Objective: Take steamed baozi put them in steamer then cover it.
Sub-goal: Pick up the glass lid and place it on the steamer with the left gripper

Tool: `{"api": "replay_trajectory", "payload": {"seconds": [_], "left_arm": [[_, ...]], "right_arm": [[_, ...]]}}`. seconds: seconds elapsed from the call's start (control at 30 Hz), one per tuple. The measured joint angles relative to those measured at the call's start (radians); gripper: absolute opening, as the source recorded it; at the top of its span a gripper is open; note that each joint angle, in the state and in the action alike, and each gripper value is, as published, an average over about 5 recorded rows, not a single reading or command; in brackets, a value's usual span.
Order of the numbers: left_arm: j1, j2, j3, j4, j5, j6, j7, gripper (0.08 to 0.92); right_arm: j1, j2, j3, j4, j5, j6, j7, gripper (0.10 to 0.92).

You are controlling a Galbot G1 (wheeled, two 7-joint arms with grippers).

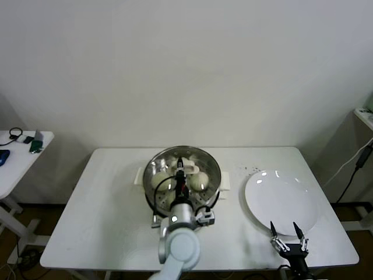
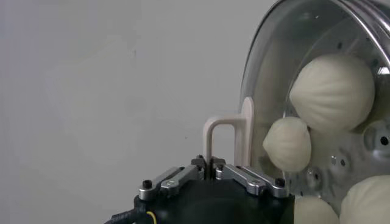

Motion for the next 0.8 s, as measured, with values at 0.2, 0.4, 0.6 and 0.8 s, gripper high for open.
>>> {"api": "replay_trajectory", "payload": {"seconds": [0.2,0.4,0.6,0.8], "left_arm": [[-0.009,0.0,-0.003,0.014,-0.006,0.001,-0.005,0.139],[-0.016,0.0,-0.004,0.028,-0.013,0.001,-0.011,0.139],[-0.016,0.0,-0.004,0.03,-0.022,-0.001,-0.013,0.139],[-0.014,0.0,0.005,0.014,-0.039,0.002,0.001,0.192]], "right_arm": [[-0.003,0.0,0.005,0.006,0.0,0.0,-0.003,0.823],[-0.006,0.0,0.009,0.006,0.001,0.002,-0.004,0.823],[-0.007,0.002,0.01,0.008,0.003,0.004,-0.004,0.823],[-0.006,0.003,0.011,0.014,0.007,-0.002,-0.006,0.823]]}}
